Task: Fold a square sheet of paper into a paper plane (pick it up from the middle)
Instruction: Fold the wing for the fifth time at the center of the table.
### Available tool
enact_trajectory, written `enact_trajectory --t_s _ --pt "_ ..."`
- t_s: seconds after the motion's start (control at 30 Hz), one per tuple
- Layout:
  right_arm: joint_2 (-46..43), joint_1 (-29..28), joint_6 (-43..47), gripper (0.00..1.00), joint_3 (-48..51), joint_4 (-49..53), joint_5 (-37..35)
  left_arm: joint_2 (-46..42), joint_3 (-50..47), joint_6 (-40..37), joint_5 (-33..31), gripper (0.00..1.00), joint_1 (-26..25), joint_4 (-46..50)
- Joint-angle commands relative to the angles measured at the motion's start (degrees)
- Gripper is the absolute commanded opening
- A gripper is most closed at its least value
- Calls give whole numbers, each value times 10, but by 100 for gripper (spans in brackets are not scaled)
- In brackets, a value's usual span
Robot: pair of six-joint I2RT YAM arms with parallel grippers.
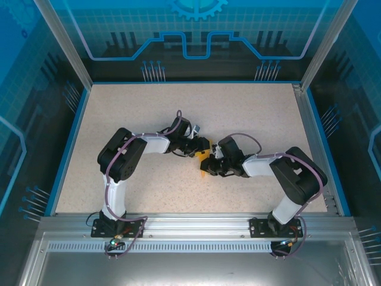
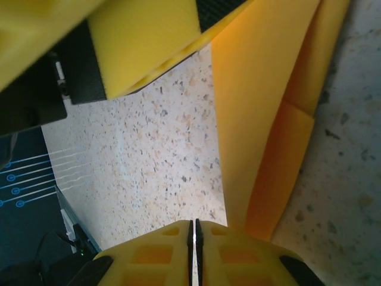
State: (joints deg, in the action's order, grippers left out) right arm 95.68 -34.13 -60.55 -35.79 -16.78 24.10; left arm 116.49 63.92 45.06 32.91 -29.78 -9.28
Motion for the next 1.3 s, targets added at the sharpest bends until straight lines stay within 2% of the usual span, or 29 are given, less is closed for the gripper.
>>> enact_trajectory --t_s 0.0,0.17,0.4,0.77,1.27 --pt "7 -5 -18 12 -14 -35 -8 33 -5 -2 -11 50 -2 43" --pt "-7 -6 -3 13 -18 7 -27 34 -5 -4 -12 50 -2 43" --pt "21 -5 0 13 -31 -5 -25 35 -6 -4 -12 50 -2 42" --pt "60 -9 46 6 -1 76 -27 13 11 -4 -5 51 -1 56" --pt "62 37 217 6 -9 158 70 -102 16 -4 -34 56 1 96"
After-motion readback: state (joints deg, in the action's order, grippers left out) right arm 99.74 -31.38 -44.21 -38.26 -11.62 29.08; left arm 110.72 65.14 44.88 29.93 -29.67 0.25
